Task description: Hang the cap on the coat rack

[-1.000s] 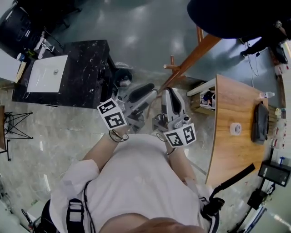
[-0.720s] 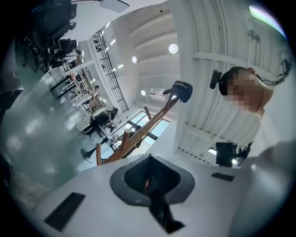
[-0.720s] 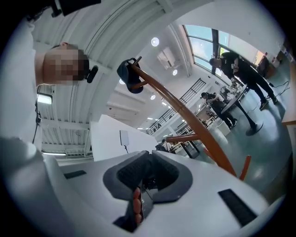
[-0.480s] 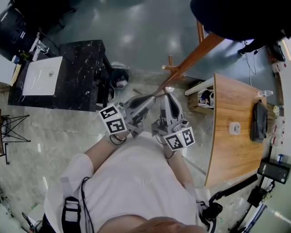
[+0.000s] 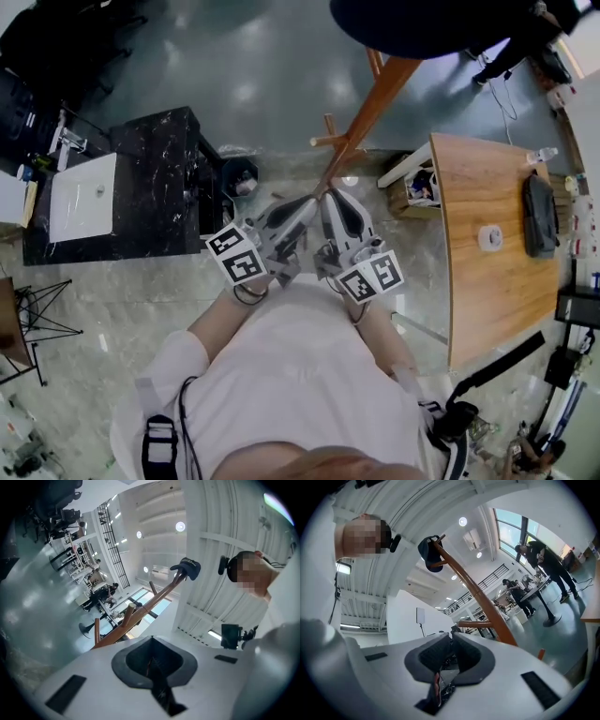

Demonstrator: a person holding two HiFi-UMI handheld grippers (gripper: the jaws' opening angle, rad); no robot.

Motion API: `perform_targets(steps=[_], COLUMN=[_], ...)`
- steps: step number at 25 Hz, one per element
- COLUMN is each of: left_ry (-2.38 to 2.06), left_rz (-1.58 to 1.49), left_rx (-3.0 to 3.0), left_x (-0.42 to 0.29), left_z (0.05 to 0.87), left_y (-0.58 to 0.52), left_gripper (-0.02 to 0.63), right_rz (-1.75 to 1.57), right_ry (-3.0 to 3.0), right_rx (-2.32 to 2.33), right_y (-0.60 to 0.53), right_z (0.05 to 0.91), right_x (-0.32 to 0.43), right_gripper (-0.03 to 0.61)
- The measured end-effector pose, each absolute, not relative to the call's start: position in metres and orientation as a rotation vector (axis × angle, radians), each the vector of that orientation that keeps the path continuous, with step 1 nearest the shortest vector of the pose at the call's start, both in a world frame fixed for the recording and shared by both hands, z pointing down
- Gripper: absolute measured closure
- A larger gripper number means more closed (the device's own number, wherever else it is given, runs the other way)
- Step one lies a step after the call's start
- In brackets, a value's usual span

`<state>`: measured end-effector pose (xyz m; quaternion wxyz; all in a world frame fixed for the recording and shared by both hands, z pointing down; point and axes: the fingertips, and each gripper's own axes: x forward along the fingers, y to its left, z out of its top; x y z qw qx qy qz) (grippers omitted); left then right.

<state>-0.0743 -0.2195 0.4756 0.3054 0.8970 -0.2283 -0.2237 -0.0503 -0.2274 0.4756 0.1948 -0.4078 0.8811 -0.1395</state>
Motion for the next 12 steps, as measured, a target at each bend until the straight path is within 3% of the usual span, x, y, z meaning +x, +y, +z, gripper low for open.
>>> perform_targets(steps=[12], left_ry=[-0.664], left_rz=[-0.565], left_rx=[2.412], left_x=[-0.062], left_z=[0.459], left_y=[-0.249], left_gripper=[0.606], right_rz=[-0.400], right_ry=[2.437], right_rx=[-1.213], right_y=[-0.247], right_z=[0.476], right_x=[-0.027], right_gripper=[0.532])
